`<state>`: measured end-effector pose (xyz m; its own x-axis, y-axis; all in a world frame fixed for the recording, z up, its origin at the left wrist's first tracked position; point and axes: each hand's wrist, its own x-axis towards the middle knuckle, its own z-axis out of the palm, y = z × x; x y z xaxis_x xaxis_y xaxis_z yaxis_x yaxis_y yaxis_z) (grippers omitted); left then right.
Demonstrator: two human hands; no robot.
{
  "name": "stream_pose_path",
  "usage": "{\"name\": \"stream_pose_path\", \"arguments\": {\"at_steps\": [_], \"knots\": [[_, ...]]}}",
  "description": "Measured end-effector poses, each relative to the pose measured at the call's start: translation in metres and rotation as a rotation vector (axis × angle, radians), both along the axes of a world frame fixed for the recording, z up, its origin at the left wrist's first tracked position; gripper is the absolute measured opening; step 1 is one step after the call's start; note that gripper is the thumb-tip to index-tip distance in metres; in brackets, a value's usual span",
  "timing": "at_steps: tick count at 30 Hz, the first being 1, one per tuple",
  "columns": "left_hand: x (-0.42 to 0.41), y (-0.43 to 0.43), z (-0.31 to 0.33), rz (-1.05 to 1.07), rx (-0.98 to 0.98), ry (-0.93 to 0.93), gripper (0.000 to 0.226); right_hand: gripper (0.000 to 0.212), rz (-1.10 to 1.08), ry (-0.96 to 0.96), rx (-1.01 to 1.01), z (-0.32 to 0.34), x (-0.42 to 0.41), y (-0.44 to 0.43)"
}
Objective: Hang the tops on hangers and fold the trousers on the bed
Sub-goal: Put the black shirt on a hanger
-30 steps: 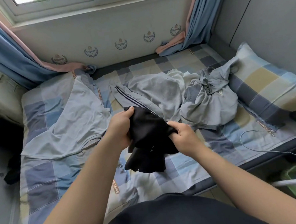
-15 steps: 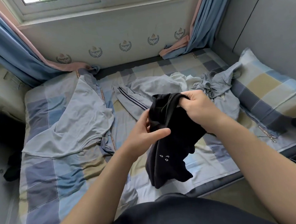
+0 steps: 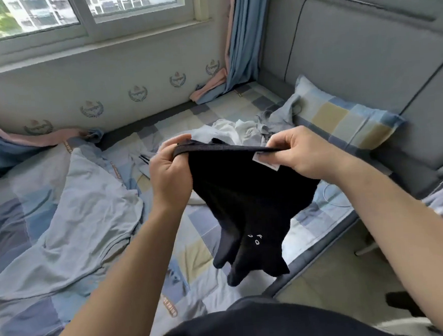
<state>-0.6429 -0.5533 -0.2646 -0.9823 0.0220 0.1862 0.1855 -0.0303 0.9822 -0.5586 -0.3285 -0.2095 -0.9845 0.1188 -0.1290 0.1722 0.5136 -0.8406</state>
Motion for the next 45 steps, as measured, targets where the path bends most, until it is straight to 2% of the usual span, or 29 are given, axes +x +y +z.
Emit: {"name": "stream_pose_path", "arguments": {"at_steps": [2, 4, 5, 8, 10, 11, 13, 15, 20, 23, 29, 33, 35, 37, 42, 45], "knots": [[0.001, -0.005, 0.009, -0.011, -0.095, 0.062, 0.028, 0.013, 0.002, 0.012, 0.134, -0.002, 0.013, -0.003], [0.003, -0.012, 0.015, -0.115, -0.182, 0.124, 0.023, 0.008, -0.06, 0.036, 0.231, -0.005, 0.032, -0.009], [0.004, -0.015, 0.017, -0.218, -0.227, 0.135, 0.023, 0.007, -0.096, 0.06, 0.257, -0.006, 0.042, -0.014], [0.015, -0.022, 0.024, -0.68, -0.445, 0.099, 0.041, 0.006, -0.207, 0.127, 0.249, -0.003, 0.073, -0.035], [0.026, -0.021, 0.026, -0.936, -0.628, 0.11, 0.045, 0.019, -0.268, 0.138, 0.261, 0.002, 0.09, -0.053], [0.035, -0.02, 0.025, -1.018, -0.695, 0.14, 0.039, 0.025, -0.296, 0.13, 0.285, 0.004, 0.099, -0.061], [0.055, -0.012, 0.019, -1.071, -0.8, 0.254, 0.021, 0.028, -0.341, 0.1, 0.347, 0.009, 0.118, -0.076], [0.074, -0.004, 0.012, -1.01, -0.849, 0.381, 0.008, 0.025, -0.385, 0.066, 0.398, 0.012, 0.144, -0.085], [0.111, 0.03, 0.024, -0.933, -0.832, 0.525, 0.009, 0.007, -0.491, -0.059, 0.637, 0.015, 0.237, -0.073], [0.146, 0.067, 0.045, -0.981, -0.872, 0.688, 0.017, 0.02, -0.663, -0.186, 0.757, 0.014, 0.306, -0.057], [0.23, 0.149, 0.066, -1.153, -0.851, 0.83, 0.019, 0.029, -1.112, -0.39, 0.864, 0.021, 0.467, -0.029], [0.304, 0.199, 0.065, -1.371, -0.859, 0.916, 0.024, 0.028, -1.344, -0.334, 0.836, 0.031, 0.558, -0.016], [0.345, 0.223, 0.064, -1.511, -0.839, 0.86, 0.033, 0.03, -1.461, -0.263, 0.766, 0.037, 0.601, -0.01], [0.389, 0.246, 0.064, -1.636, -0.755, 0.713, 0.042, 0.033, -1.577, -0.182, 0.675, 0.044, 0.645, -0.003], [0.527, 0.287, 0.09, -1.777, -0.424, 0.451, 0.026, 0.04, -1.733, -0.048, 0.555, 0.072, 0.747, 0.013], [0.607, 0.312, 0.122, -1.78, -0.261, 0.404, 0.026, 0.046, -1.775, -0.02, 0.553, 0.101, 0.8, 0.022]]}}
